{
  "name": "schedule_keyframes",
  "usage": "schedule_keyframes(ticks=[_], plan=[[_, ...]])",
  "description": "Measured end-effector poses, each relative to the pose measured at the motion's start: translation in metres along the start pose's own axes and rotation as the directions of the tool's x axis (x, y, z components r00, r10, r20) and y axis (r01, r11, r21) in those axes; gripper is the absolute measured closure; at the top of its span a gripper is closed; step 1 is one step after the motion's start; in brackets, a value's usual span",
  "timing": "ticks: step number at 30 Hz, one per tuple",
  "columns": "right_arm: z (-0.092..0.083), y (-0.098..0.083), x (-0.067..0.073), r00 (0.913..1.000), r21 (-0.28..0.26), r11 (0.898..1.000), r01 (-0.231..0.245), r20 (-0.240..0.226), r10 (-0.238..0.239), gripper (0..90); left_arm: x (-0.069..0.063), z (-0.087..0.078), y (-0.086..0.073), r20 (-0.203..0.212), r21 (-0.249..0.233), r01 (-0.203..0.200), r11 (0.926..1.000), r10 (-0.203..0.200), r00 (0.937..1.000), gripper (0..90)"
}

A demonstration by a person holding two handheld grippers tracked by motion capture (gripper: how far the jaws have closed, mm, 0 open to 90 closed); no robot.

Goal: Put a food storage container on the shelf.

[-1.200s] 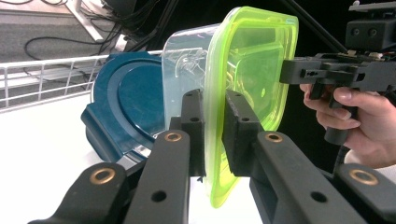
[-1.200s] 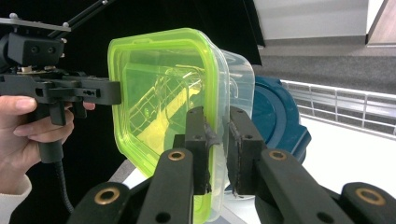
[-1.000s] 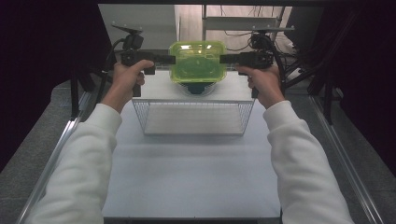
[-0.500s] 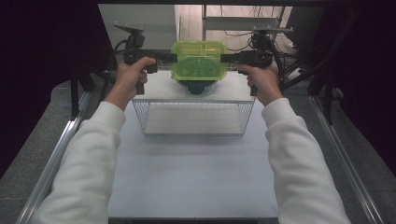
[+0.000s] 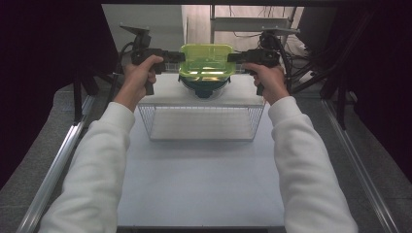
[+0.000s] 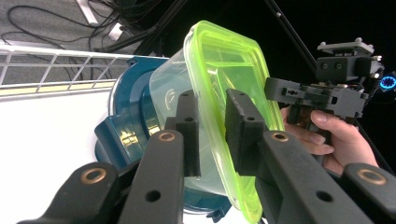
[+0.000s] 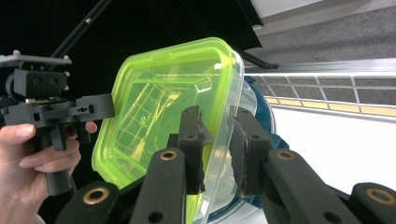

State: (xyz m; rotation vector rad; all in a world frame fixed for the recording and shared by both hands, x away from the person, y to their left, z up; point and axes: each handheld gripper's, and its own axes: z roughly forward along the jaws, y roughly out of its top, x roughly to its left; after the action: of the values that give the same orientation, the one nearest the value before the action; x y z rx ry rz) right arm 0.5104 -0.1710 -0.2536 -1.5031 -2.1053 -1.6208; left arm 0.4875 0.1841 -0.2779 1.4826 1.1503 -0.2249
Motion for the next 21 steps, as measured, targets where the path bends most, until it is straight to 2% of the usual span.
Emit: schedule_keyframes(ticks=[14,21], plan=[[0.009,0.002,-0.01,0.9972,0.001,0.997,-0.075,-0.009,0.075,70.6,0.013,0.008,-0.001,0.008,-0.036,0.07,0.9969,-0.07,0.9975,72.2],[0.01,0.002,-0.011,0.997,0.002,0.997,-0.076,-0.015,0.076,69.8,0.014,0.009,-0.001,0.01,-0.043,0.059,0.9974,-0.058,0.9983,71.2]])
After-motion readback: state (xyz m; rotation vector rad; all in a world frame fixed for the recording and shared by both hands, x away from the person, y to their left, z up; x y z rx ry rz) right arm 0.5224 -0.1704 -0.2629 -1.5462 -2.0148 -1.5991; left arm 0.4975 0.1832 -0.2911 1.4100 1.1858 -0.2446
